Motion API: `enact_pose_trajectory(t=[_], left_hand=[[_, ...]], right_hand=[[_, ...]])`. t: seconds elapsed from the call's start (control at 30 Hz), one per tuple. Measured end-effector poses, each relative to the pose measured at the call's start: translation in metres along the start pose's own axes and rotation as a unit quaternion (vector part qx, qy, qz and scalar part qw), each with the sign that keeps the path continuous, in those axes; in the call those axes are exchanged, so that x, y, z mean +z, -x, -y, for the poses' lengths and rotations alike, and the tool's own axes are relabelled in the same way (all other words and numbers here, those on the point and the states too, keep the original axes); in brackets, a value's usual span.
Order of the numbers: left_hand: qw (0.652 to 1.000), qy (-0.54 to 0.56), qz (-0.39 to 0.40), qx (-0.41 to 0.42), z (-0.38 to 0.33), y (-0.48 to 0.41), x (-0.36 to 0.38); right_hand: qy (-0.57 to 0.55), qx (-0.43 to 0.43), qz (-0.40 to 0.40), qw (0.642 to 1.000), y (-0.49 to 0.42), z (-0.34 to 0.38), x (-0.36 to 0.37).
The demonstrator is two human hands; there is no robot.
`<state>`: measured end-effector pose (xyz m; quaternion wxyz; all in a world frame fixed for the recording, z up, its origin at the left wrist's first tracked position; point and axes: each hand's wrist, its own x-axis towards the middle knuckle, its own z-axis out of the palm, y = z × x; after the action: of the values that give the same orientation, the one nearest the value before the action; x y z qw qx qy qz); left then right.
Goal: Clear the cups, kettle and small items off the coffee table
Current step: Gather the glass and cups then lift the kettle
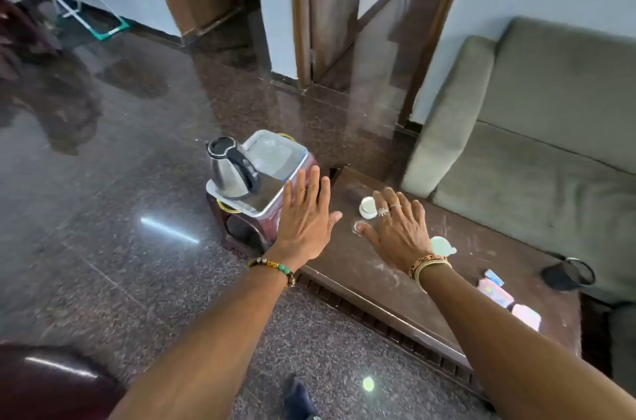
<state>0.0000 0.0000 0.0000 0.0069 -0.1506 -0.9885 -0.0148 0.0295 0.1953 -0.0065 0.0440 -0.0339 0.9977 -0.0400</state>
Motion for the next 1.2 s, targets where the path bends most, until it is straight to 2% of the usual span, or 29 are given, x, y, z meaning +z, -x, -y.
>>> enact_pose_trajectory(t=[0.13,0.47,0.67,0.9,1.2], left_hand=[[1.0,-0.008,0.0,-0.026,0.044,-0.01,-0.006],[0.997,0.015,-0.013,-0.07,0.117,-0.061,-0.007],[0.993,0.007,0.028,-0.117,0.141,-0.071,0.027],[0.983,0.026,0.044,-0.176,0.163,-0.104,0.039],[0.985,0.026,0.032,-0.168,0.197,-0.163,0.036]], right_hand=[[0.029,-0.036,0.005,0.999,-0.032,0.033,-0.004],[0.005,-0.081,-0.035,0.996,-0.136,0.088,-0.015],[0.013,-0.144,0.037,0.989,-0.178,0.103,0.019],[0.011,-0.214,0.058,0.975,-0.243,0.115,0.028],[-0.032,-0.193,0.046,0.98,-0.316,0.139,0.022]])
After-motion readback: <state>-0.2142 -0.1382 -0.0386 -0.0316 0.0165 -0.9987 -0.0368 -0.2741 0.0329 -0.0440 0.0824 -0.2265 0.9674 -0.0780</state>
